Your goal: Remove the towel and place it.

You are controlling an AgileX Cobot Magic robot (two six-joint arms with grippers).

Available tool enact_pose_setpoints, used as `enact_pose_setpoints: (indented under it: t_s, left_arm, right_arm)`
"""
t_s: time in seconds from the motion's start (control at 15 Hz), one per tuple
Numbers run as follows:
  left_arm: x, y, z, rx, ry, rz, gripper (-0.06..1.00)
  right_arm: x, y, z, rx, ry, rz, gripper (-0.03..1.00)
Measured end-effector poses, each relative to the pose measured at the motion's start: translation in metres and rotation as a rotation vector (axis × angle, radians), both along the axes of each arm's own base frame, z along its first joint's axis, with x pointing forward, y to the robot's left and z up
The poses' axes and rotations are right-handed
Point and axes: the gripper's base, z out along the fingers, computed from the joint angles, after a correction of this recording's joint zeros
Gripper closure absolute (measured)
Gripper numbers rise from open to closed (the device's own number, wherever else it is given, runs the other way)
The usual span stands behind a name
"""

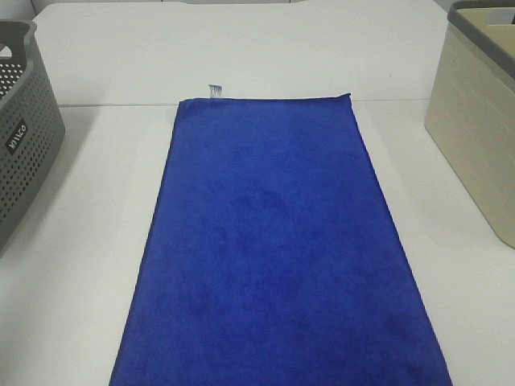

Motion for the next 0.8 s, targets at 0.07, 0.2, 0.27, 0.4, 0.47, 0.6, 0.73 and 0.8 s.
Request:
enact_pose_setpoints:
  t_s: [0.07,0.2,0.27,0.4,0.47,0.6,0.73,0.8]
  left_arm:
    - [-0.017,0.001,-0.006,0.007,-0.028,-0.003,0.23]
    - [-0.04,0.002,-0.018,0.034,-0.066,-0.011,0.23]
    - [-0.053,0.003,-0.025,0.056,-0.096,-0.018,0.23]
    - [-0.077,0.005,-0.037,0.074,-0.166,-0.019,0.23]
    - [-0.087,0.005,-0.043,0.076,-0.198,-0.02,0.23]
    - [-0.103,0.005,-0.05,0.085,-0.288,-0.026,0.23]
    - [-0.115,0.005,-0.058,0.091,-0.347,-0.029,0.23]
    - [-0.122,0.004,-0.065,0.082,-0.382,-0.033,0.23]
  right_arm:
    - [-0.008,0.0,-0.005,0.006,-0.021,0.006,0.21]
    - [-0.025,0.0,-0.012,-0.004,-0.084,0.038,0.21]
    - [-0.03,0.0,-0.013,-0.011,-0.104,0.046,0.21]
    - [-0.044,-0.002,-0.024,-0.022,-0.158,0.044,0.21]
    - [-0.047,-0.003,-0.027,-0.025,-0.168,0.042,0.21]
    - [-0.053,-0.004,-0.044,-0.034,-0.18,0.035,0.21]
    - [-0.057,-0.005,-0.061,-0.038,-0.182,0.032,0.21]
    - [-0.055,-0.004,-0.068,-0.039,-0.161,0.033,0.21]
